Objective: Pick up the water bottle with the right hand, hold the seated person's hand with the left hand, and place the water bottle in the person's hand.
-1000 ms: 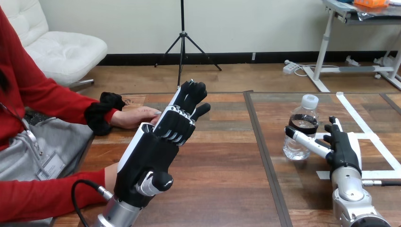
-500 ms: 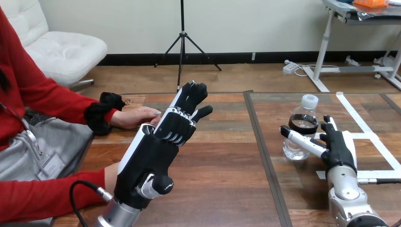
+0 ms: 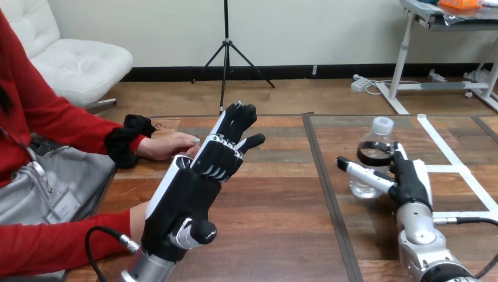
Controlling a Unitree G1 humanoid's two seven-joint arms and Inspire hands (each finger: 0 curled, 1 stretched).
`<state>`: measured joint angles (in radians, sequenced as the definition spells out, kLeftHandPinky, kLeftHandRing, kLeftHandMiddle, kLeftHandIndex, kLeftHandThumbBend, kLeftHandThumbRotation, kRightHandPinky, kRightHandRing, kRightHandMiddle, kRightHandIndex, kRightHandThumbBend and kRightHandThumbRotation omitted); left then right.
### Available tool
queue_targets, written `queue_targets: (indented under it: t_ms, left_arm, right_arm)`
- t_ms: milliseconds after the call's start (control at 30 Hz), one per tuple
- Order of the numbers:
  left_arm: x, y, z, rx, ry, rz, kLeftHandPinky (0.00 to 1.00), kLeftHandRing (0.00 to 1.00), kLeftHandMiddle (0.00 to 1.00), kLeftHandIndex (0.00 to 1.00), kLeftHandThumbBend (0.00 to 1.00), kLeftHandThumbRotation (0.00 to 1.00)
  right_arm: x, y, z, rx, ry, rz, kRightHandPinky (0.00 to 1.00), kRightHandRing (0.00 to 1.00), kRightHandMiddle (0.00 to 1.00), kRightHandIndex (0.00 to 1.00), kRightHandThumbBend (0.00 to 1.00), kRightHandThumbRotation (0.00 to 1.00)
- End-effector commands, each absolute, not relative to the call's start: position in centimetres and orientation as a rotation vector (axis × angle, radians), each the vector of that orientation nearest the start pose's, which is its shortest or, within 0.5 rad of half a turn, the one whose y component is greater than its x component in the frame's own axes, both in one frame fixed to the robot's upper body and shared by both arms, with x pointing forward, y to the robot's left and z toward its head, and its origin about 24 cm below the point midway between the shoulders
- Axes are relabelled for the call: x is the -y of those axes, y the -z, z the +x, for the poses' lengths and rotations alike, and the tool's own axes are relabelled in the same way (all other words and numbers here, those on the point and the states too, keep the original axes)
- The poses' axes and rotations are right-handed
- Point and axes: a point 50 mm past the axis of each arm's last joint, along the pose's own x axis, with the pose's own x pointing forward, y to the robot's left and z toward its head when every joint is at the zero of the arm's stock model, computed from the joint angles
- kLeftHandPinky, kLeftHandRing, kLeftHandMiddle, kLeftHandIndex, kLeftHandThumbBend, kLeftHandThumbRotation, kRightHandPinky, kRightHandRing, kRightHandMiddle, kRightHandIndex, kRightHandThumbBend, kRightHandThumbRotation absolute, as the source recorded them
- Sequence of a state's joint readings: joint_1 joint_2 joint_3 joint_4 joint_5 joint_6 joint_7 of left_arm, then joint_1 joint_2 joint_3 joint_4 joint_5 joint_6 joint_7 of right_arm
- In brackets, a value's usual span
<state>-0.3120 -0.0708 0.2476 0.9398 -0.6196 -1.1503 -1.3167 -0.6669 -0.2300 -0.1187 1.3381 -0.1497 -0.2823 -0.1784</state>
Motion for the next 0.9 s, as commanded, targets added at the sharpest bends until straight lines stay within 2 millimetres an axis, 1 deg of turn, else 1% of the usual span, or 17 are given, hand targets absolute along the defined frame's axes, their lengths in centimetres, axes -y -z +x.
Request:
queue_targets:
  t_ms: [0,100,133,300,400,433,533,700,867]
  left_arm:
    - [-13.9,-2.5,24.6,0.727,0.607,-0.074,0.90,1.00,1.00,1.00,0.99,0.81]
    - [-13.9,-2.4,24.5,0.726,0.608,-0.073,0.91,1.00,1.00,1.00,1.00,0.82]
    - [-14.0,-2.4,24.5,0.728,0.608,-0.072,0.91,1.00,1.00,1.00,1.00,0.82]
    - [-13.9,-2.5,24.4,0.740,0.594,-0.064,0.91,1.00,1.00,1.00,0.99,0.82]
    - [-14.0,-2.5,24.3,0.742,0.588,-0.062,0.90,1.00,1.00,1.00,0.98,0.83]
    - [-14.0,-2.6,24.3,0.744,0.587,-0.062,0.90,1.00,1.00,1.00,0.98,0.83]
    - [-14.0,-2.6,24.3,0.747,0.586,-0.065,0.89,1.00,1.00,1.00,0.98,0.83]
    - [-14.0,-2.6,24.2,0.749,0.579,-0.069,0.89,0.99,1.00,1.00,0.98,0.83]
    - [-14.2,-2.5,24.1,0.748,0.576,-0.072,0.89,0.99,1.00,1.00,0.97,0.82]
  right_arm:
    - [19.2,-0.5,34.9,-0.291,0.149,-0.310,0.88,0.96,0.96,1.00,0.99,0.27]
    - [19.0,-0.4,34.8,-0.289,0.162,-0.285,0.86,0.94,0.95,0.98,0.99,0.23]
    - [19.0,-0.4,34.8,-0.289,0.165,-0.278,0.83,0.92,0.93,0.96,0.98,0.18]
    - [18.9,-0.2,34.7,-0.292,0.181,-0.276,0.78,0.87,0.90,0.91,0.95,0.10]
    - [18.9,-0.1,34.6,-0.296,0.198,-0.272,0.73,0.82,0.86,0.87,0.94,0.04]
    - [18.9,0.0,34.6,-0.299,0.206,-0.264,0.73,0.81,0.85,0.86,0.94,0.03]
    - [19.0,0.1,34.5,-0.305,0.218,-0.251,0.66,0.76,0.83,0.83,0.93,0.02]
    - [19.0,0.3,34.3,-0.313,0.230,-0.242,0.54,0.65,0.78,0.77,0.91,0.00]
    - [19.1,0.5,34.1,-0.326,0.263,-0.216,0.47,0.57,0.73,0.72,0.90,0.00]
